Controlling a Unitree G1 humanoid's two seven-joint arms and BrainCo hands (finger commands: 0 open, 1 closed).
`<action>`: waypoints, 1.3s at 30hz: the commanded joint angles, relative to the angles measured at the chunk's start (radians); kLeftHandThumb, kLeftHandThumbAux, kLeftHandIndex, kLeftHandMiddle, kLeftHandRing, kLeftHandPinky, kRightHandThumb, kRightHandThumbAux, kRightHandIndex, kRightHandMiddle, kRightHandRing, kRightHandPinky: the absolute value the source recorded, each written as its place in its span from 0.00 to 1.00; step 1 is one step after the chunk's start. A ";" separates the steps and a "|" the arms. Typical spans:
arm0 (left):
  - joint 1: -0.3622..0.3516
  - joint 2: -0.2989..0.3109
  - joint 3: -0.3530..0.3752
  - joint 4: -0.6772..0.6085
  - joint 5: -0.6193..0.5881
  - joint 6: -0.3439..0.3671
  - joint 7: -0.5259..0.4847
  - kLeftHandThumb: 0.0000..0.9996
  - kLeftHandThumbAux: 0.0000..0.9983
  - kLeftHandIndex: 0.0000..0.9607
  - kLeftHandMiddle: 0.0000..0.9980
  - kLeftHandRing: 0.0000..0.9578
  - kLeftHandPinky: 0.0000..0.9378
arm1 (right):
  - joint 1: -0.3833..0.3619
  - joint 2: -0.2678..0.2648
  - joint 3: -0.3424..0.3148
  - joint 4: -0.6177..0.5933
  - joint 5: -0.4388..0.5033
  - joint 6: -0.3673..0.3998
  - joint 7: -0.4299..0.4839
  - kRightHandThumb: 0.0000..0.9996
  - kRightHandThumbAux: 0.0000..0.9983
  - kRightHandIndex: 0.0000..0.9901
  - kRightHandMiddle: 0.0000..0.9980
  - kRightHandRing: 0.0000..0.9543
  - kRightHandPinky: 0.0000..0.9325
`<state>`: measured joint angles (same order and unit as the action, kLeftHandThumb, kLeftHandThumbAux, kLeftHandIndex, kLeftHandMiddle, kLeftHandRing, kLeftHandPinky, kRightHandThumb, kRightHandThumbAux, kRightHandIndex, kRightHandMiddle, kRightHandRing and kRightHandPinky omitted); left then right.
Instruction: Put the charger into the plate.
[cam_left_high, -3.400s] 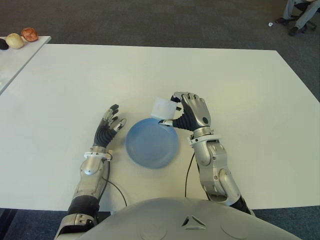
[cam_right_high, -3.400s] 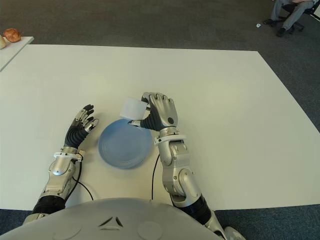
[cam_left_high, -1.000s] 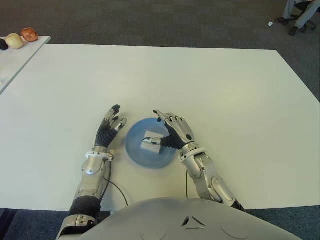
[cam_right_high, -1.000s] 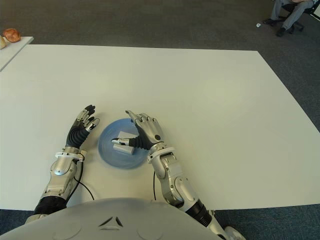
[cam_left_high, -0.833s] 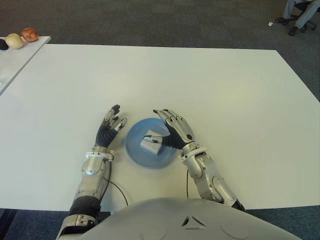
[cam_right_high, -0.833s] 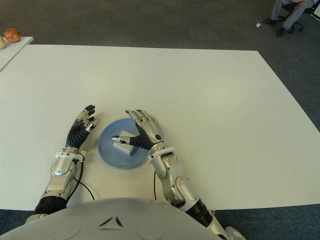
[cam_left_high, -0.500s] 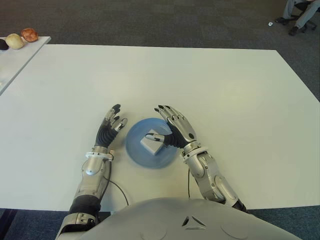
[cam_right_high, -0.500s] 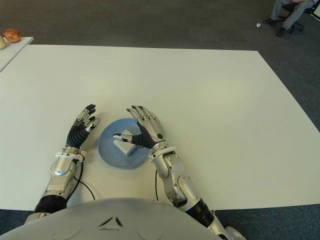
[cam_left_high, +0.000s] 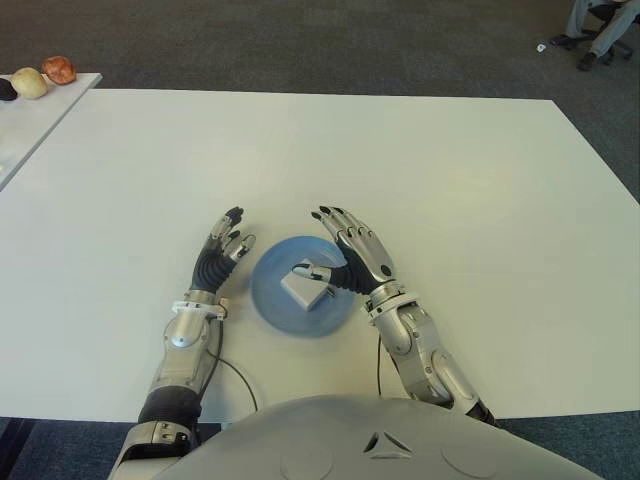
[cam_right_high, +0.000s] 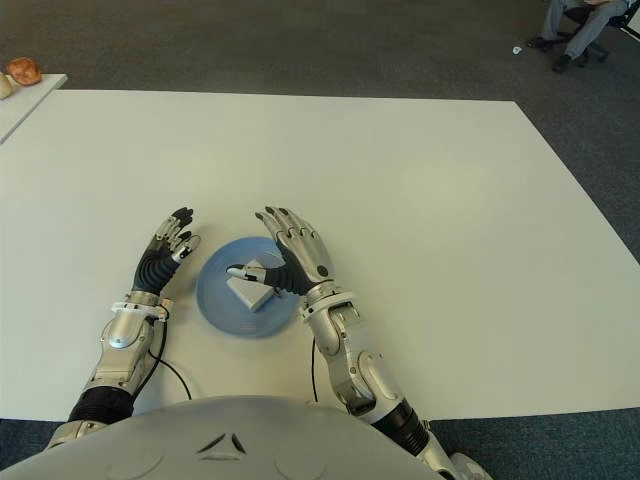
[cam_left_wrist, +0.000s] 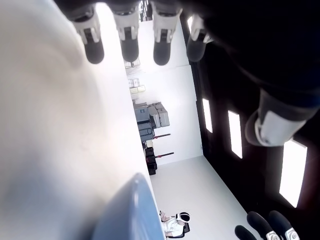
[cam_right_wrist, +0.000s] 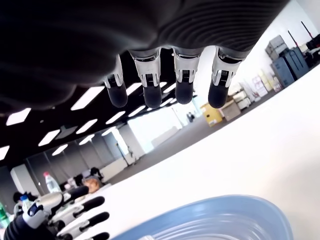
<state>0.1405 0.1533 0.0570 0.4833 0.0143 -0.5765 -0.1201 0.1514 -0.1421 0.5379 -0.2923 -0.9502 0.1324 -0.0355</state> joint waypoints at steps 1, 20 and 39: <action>0.040 -0.017 -0.010 0.074 -0.011 0.065 -0.016 0.00 0.50 0.10 0.10 0.09 0.10 | -0.012 0.078 -0.074 0.023 0.088 0.040 -0.047 0.15 0.22 0.00 0.00 0.00 0.00; 0.046 -0.028 -0.005 0.051 -0.012 0.096 0.005 0.00 0.54 0.09 0.09 0.09 0.09 | -0.107 0.223 -0.463 0.412 0.825 -0.326 -0.083 0.08 0.72 0.00 0.00 0.00 0.00; 0.058 -0.020 0.004 0.036 -0.016 0.099 -0.001 0.00 0.54 0.09 0.11 0.10 0.11 | -0.189 0.237 -0.506 0.711 0.996 -0.518 0.010 0.00 0.86 0.08 0.09 0.03 0.04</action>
<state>0.1409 0.1448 0.0678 0.4692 -0.0005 -0.5435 -0.1158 -0.0308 0.0585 0.0365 0.3921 0.0241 -0.3730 -0.0373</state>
